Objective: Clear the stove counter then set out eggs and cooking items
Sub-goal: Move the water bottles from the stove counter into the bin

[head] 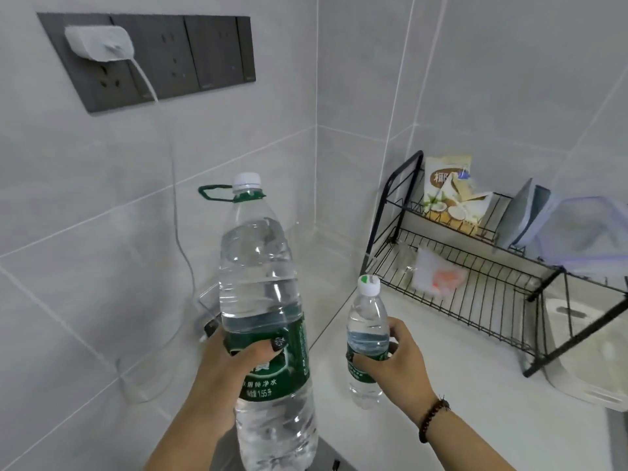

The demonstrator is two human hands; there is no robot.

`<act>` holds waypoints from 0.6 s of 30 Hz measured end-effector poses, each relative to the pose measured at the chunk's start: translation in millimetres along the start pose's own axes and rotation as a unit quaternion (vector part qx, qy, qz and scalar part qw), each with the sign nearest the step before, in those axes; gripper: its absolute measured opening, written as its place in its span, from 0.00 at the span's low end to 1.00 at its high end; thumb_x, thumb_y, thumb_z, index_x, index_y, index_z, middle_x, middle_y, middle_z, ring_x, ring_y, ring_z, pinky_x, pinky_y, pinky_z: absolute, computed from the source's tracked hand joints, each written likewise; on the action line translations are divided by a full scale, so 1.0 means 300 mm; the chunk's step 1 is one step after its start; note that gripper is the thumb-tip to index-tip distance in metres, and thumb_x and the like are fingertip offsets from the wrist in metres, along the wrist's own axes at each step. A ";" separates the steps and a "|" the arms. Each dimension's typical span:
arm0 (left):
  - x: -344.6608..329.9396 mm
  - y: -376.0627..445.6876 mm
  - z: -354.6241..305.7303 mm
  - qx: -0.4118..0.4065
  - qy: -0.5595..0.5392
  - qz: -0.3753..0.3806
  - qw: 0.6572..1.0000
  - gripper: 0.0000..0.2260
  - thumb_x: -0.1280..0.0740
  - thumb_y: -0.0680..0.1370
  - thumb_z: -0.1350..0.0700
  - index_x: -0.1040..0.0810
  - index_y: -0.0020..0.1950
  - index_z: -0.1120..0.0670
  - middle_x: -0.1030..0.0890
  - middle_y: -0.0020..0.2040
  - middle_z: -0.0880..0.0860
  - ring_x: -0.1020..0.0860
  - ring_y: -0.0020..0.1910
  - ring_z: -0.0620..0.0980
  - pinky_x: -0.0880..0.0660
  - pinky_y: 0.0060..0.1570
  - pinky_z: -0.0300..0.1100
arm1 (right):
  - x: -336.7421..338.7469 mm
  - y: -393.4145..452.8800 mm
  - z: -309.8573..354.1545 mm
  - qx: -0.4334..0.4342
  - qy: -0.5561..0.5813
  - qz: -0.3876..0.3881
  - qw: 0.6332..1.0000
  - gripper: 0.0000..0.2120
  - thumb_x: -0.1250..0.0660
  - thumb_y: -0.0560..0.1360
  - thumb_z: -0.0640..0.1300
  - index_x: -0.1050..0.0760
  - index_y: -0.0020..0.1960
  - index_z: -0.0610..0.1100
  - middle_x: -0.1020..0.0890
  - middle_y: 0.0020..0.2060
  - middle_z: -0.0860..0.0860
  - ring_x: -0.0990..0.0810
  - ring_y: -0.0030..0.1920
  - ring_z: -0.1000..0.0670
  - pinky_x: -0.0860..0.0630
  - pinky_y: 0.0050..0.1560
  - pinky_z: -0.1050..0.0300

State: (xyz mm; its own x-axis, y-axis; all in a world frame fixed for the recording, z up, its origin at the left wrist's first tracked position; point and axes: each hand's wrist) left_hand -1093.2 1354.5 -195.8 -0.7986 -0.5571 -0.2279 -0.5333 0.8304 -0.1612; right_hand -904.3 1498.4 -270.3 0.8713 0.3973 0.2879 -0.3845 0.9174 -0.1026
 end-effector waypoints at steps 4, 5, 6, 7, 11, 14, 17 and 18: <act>-0.079 0.095 0.008 -0.017 0.005 -0.017 1.000 0.31 0.21 0.53 0.53 0.21 0.56 0.56 0.17 0.49 0.66 0.19 0.48 0.69 0.25 0.53 0.69 | 0.021 0.118 -0.028 -0.003 -0.014 0.037 0.999 0.25 0.25 0.65 0.29 0.30 0.52 0.50 0.21 0.43 0.53 0.21 0.37 0.60 0.27 0.32 0.72; -0.098 0.112 0.010 -0.016 0.002 -0.016 1.000 0.31 0.22 0.53 0.53 0.21 0.55 0.56 0.17 0.48 0.66 0.18 0.47 0.69 0.24 0.52 0.68 | 0.025 0.142 -0.033 -0.006 -0.018 0.046 0.999 0.25 0.25 0.65 0.29 0.31 0.51 0.50 0.21 0.43 0.53 0.22 0.36 0.60 0.28 0.31 0.73; -0.120 0.134 0.015 -0.012 0.003 -0.012 1.000 0.30 0.22 0.53 0.53 0.21 0.54 0.57 0.17 0.47 0.66 0.18 0.46 0.68 0.22 0.50 0.65 | 0.030 0.170 -0.044 -0.008 -0.024 0.053 0.998 0.24 0.26 0.66 0.29 0.31 0.51 0.50 0.21 0.42 0.52 0.23 0.36 0.60 0.28 0.31 0.73; -0.139 0.147 0.017 -0.008 0.003 -0.006 1.000 0.29 0.23 0.52 0.53 0.20 0.53 0.56 0.17 0.46 0.65 0.17 0.45 0.67 0.20 0.46 0.60 | 0.030 0.188 -0.055 -0.012 -0.025 0.058 0.998 0.24 0.26 0.66 0.29 0.31 0.51 0.50 0.22 0.42 0.52 0.23 0.37 0.59 0.28 0.31 0.73; -0.203 0.194 0.011 -0.001 -0.008 -0.003 1.000 0.25 0.24 0.50 0.53 0.18 0.47 0.52 0.16 0.42 0.62 0.16 0.41 0.63 0.19 0.39 0.51 | 0.041 0.230 -0.116 -0.038 -0.042 0.062 0.996 0.26 0.24 0.63 0.31 0.31 0.51 0.51 0.20 0.46 0.48 0.20 0.42 0.53 0.23 0.35 0.67; -0.236 0.230 0.007 0.000 0.007 0.006 1.000 0.25 0.24 0.51 0.51 0.17 0.48 0.49 0.16 0.45 0.61 0.16 0.45 0.63 0.21 0.48 0.58 | 0.051 0.245 -0.148 -0.040 -0.053 0.067 0.995 0.27 0.22 0.62 0.35 0.31 0.53 0.52 0.20 0.47 0.51 0.20 0.44 0.55 0.23 0.39 0.66; -0.257 0.261 0.005 -0.002 0.011 0.013 1.000 0.22 0.24 0.51 0.51 0.17 0.44 0.46 0.15 0.45 0.60 0.16 0.44 0.62 0.21 0.48 0.57 | 0.056 0.244 -0.161 -0.033 -0.073 0.076 0.994 0.29 0.21 0.62 0.39 0.31 0.56 0.52 0.20 0.49 0.56 0.21 0.47 0.56 0.25 0.42 0.68; -0.263 0.268 0.000 -0.005 0.009 0.016 1.000 0.21 0.24 0.51 0.51 0.17 0.44 0.46 0.15 0.44 0.60 0.16 0.44 0.62 0.21 0.46 0.56 | 0.057 0.244 -0.167 -0.029 -0.079 0.081 0.993 0.30 0.20 0.61 0.40 0.31 0.57 0.53 0.20 0.50 0.56 0.21 0.48 0.55 0.25 0.44 0.68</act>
State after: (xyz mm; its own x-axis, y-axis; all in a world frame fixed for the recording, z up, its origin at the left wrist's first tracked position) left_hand -1073.0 1465.3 -190.7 -0.8197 -0.5306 -0.2157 -0.5104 0.8476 -0.1453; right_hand -902.3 1573.6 -320.7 0.7394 0.5350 0.4087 -0.4928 0.8437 -0.2128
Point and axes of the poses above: each hand's wrist, its own y-axis towards the middle knuckle, its own x-axis out of the back of the hand, z = x × y
